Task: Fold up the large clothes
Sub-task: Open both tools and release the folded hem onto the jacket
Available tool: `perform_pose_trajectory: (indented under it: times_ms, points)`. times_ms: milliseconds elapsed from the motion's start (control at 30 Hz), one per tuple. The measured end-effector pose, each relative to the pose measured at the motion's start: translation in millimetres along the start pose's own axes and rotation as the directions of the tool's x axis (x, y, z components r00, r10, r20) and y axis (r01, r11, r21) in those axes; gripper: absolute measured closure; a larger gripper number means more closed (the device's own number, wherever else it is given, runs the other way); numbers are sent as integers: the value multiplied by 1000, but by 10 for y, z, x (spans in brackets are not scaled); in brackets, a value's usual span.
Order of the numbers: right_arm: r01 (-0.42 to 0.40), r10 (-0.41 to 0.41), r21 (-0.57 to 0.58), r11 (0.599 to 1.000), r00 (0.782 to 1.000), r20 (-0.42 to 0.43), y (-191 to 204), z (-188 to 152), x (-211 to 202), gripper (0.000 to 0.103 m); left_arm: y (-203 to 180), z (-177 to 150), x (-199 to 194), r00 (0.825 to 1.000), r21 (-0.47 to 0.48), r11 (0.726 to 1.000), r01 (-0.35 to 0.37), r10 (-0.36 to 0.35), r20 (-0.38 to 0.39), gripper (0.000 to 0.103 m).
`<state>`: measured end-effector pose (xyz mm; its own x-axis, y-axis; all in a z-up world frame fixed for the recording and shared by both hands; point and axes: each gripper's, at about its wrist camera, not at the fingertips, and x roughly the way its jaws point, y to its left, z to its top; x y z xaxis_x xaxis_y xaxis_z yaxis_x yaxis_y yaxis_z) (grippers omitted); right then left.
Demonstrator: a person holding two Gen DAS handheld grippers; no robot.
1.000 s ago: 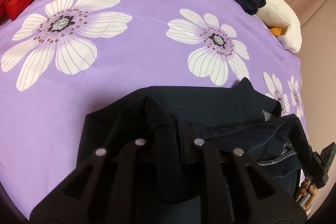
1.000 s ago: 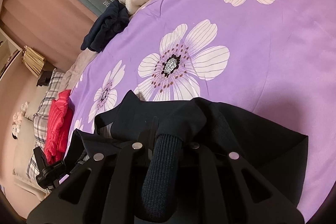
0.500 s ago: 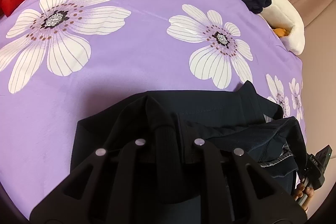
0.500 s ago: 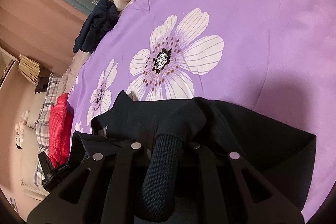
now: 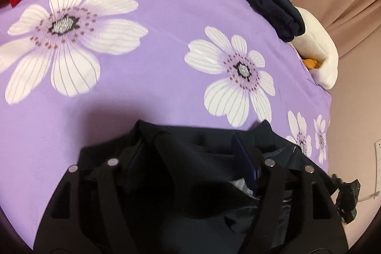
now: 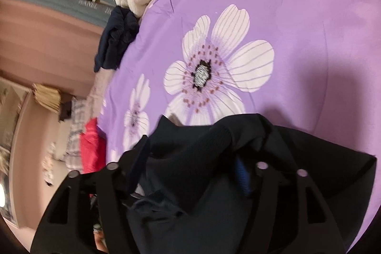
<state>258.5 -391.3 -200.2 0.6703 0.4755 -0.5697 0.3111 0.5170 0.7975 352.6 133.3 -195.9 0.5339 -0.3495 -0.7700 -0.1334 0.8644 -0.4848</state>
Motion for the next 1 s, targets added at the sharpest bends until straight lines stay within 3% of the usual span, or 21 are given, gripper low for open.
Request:
perform_pose_trajectory:
  times_ms: [133,200,400,433,500,533,600,667,700,833,900,1000]
  points:
    - [-151,151,173,973,988,11,-128,128,-18,19,49,112,-8,999,-22,999,-28,28,18,29]
    - [-198,197,238,951,980,30,-190,198,-31,19,69,206,-83,995,-18,997,-76,76,57,23]
    - [-274,250,219,936,959,134,-153,331,-285,18,6,219,-361,979,106,979,-177,163,125,21]
    - [-241,220,172,955,966,133,-81,337,-354,18,-63,127,-414,976,165,967,-194,173,135,21]
    - [-82,85,-29,996,993,87,193,235,-407,18,-184,-99,-496,975,277,939,-204,168,148,18]
    - [-10,18,-125,992,998,62,313,137,-370,18,-249,-251,-536,973,327,921,-211,166,159,15]
    - [126,-118,-327,937,992,43,542,-145,-304,18,-293,-487,-611,971,366,906,-213,155,179,14]
    - [237,-228,-509,828,970,82,724,-523,-222,18,-262,-693,-695,974,355,917,-182,120,190,14]
    - [267,-259,-565,781,961,96,773,-703,-169,18,-241,-750,-722,975,347,923,-168,104,196,14]
    - [284,-294,-613,737,952,87,717,-1050,-112,18,-52,-897,-927,961,278,947,-159,85,263,14]
    - [307,-312,-648,697,944,111,696,-1164,-152,18,30,-866,-1016,954,256,953,-163,86,289,13]
    - [320,-333,-679,661,936,117,651,-1208,-182,18,-53,-816,-864,977,314,941,-130,67,204,12]
